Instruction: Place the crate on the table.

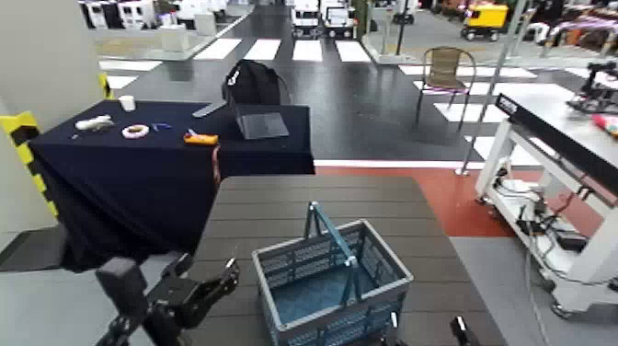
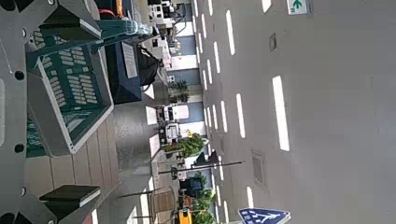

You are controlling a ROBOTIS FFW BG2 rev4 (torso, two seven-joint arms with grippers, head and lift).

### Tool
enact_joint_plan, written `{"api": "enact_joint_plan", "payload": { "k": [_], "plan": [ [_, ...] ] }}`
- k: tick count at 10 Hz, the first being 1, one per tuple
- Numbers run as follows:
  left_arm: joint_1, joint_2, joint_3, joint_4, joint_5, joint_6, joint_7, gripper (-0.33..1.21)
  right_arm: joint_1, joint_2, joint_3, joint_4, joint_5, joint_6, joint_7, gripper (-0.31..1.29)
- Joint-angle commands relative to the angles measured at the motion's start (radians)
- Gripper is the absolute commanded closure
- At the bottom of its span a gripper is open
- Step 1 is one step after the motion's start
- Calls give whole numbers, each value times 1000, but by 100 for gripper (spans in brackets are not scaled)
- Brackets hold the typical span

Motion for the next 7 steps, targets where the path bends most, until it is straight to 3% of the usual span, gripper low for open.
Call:
{"api": "enact_joint_plan", "payload": {
  "k": [1,2,7],
  "plan": [
    [103,-49,4,1,-136,-192,83,11,7,3,-4,-7,11,9,-2,13],
    [127,-60,9,7,-162,-227,102,11,8,3,-3,-8,11,9,-2,13],
    [209,-58,6,4,-245,-348,186,11,14,3,-6,-13,18,14,-8,13]
  ]
}}
